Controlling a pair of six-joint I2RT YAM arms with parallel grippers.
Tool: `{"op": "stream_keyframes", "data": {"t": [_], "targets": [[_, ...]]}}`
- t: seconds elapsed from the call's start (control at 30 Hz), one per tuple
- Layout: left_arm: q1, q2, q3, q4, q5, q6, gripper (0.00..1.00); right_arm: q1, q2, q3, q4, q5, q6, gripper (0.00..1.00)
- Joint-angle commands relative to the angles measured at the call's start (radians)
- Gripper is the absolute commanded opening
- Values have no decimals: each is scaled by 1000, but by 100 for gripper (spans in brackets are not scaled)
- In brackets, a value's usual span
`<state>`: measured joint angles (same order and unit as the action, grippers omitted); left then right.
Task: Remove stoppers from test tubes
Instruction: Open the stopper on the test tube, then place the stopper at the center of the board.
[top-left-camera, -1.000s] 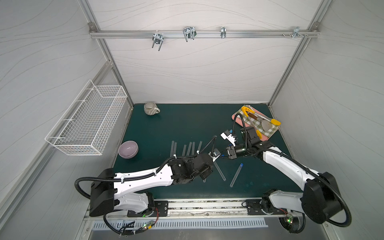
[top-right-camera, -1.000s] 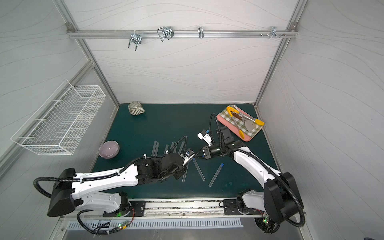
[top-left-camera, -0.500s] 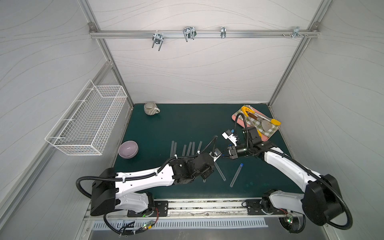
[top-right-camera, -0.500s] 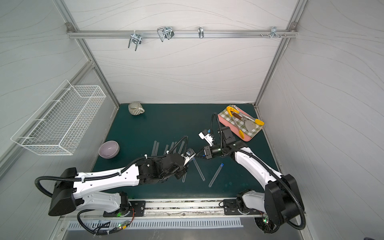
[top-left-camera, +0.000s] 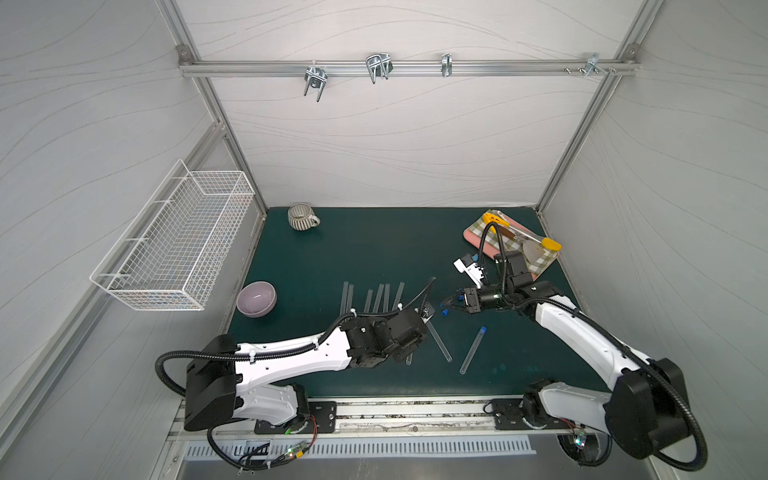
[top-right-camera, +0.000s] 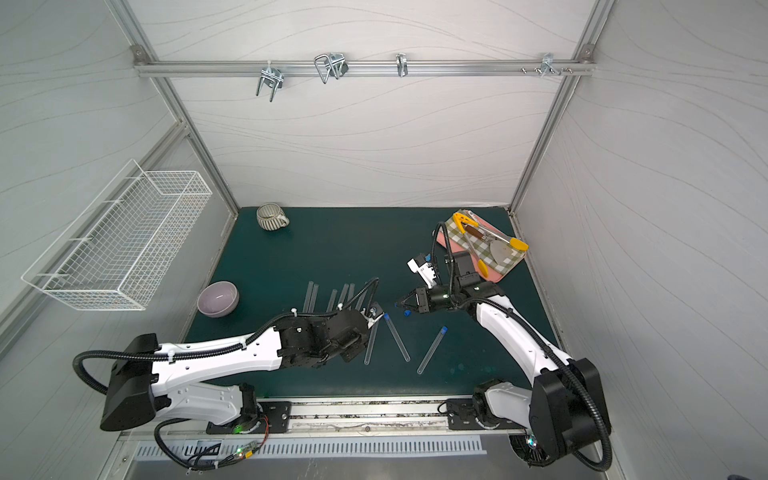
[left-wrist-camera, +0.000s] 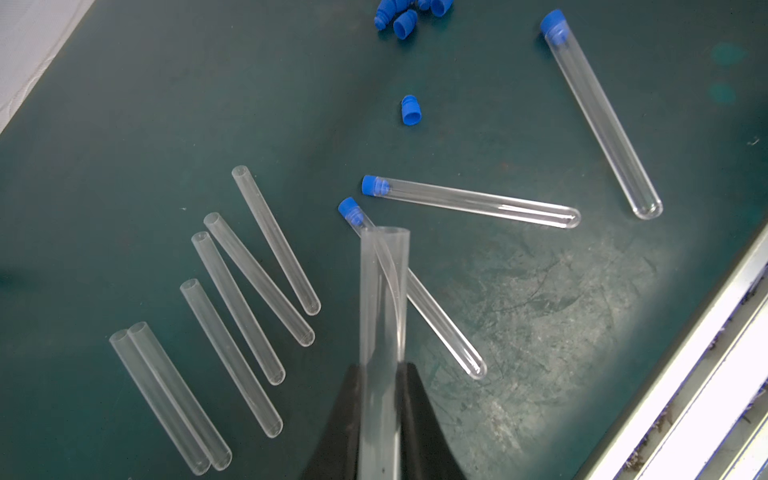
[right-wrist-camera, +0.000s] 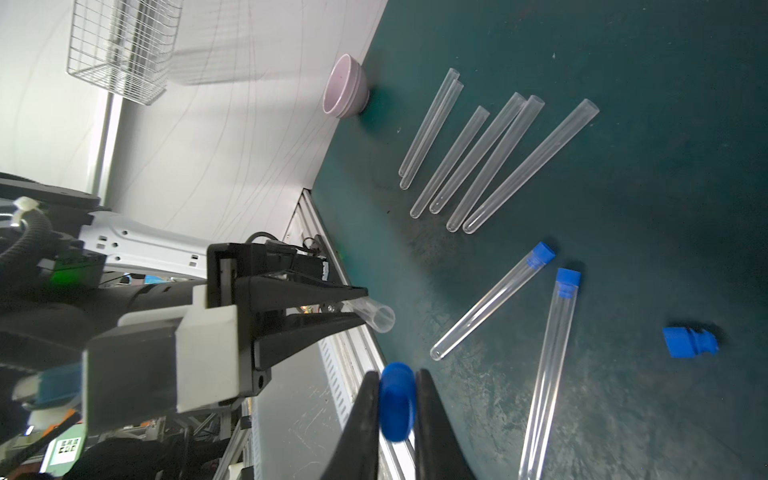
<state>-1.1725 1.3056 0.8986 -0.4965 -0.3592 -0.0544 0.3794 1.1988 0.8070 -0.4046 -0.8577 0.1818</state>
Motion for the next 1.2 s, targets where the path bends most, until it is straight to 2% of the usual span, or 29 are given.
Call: {"op": "stream_keyframes", "data": {"t": [0.0,0.17,0.3,0.47,0.73,1.17], "targets": [[2,-11,2,-10,-11,-11,5,-3,-13,16,-71,111,-49,0],[21,-71,-17,17,16,-57,7,-24,55,5,-103,258,-69,0],[65,-112,-40,46,59,-111,7,-26,110,0,-69,315,-57,0],[123,-133,-50,63,86,-158,7,-33,214,2,-15,329,-44,0],[168,-103,-39,81,100,-192,8,-49,316,29,33,349,-25,0],[206,34,4,169,145,-187,8,-114,423,23,100,318,3,6]]}}
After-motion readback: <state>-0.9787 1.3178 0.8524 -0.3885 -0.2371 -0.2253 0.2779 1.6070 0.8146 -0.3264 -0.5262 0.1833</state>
